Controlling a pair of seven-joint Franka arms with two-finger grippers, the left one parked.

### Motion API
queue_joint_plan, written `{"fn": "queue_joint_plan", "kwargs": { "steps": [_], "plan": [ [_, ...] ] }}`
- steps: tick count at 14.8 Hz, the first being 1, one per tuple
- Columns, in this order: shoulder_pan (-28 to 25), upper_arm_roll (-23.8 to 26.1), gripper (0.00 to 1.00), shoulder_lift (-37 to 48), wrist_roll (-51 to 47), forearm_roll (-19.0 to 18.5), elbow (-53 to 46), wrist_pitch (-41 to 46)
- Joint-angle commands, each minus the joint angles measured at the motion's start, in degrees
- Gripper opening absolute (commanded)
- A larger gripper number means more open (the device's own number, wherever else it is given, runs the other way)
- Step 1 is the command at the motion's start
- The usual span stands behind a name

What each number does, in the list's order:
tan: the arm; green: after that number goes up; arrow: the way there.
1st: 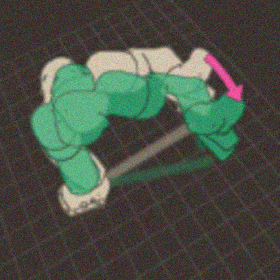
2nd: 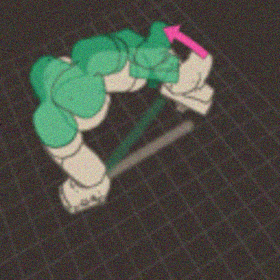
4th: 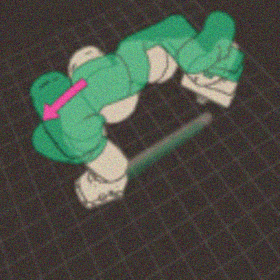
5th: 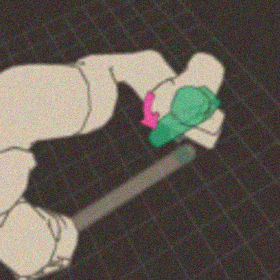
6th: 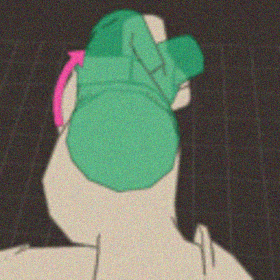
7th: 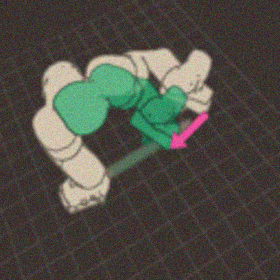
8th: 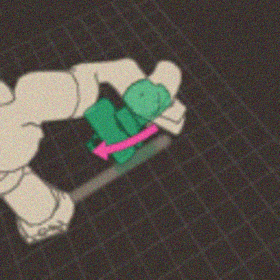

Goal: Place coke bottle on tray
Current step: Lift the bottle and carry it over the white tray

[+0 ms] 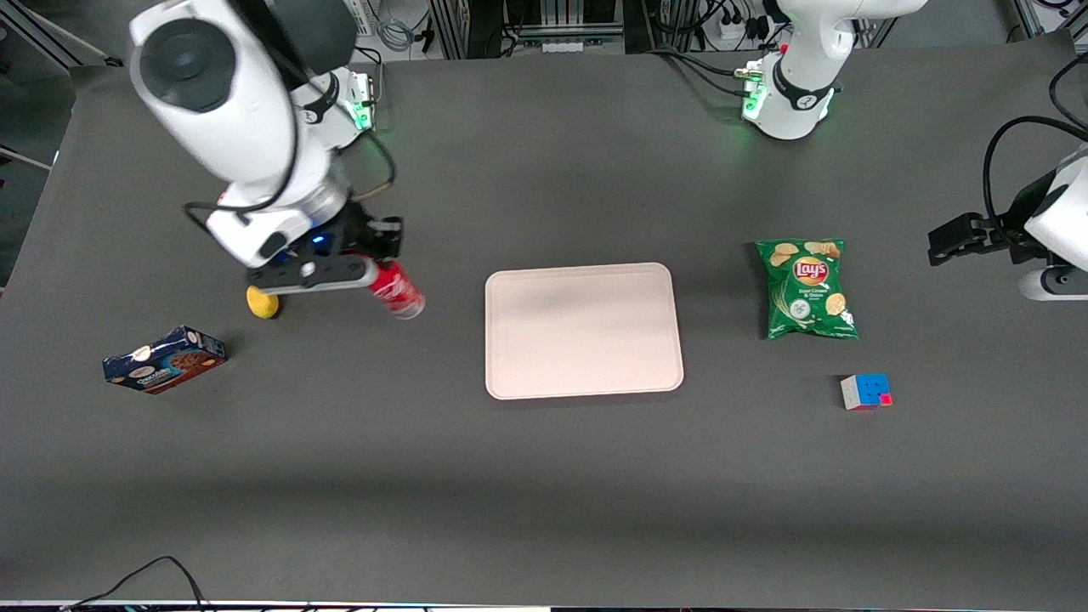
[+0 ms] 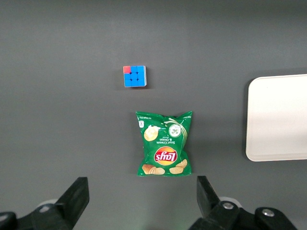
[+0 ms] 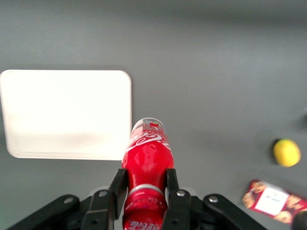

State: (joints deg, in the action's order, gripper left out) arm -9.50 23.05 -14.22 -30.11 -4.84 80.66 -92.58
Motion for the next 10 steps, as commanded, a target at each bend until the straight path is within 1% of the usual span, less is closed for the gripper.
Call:
{"fn": "queue_joint_plan", "kwargs": {
  "steps": [1, 2, 4, 5, 7, 10],
  "plan": [
    [-9.64, -0.64, 0.00, -8.61, -14.24, -1.40, -9.97, 1.97],
    [-12.10, -0.64, 0.00, -11.77, -18.10, -1.83, -12.61, 1.62],
    [-16.58, -0.73, 0.00, -17.84, -22.96, -6.56, -16.40, 0.48],
    [-18.17, -0.99, 0.00, -20.04, -24.89, -8.24, -16.76, -1.53],
    [-18.98, -1.61, 0.00, -23.99, -26.84, -8.69, -16.41, -6.88],
    [-18.89, -1.70, 0.00, -27.52, -27.02, -9.30, -15.45, -10.86]
  ]
}}
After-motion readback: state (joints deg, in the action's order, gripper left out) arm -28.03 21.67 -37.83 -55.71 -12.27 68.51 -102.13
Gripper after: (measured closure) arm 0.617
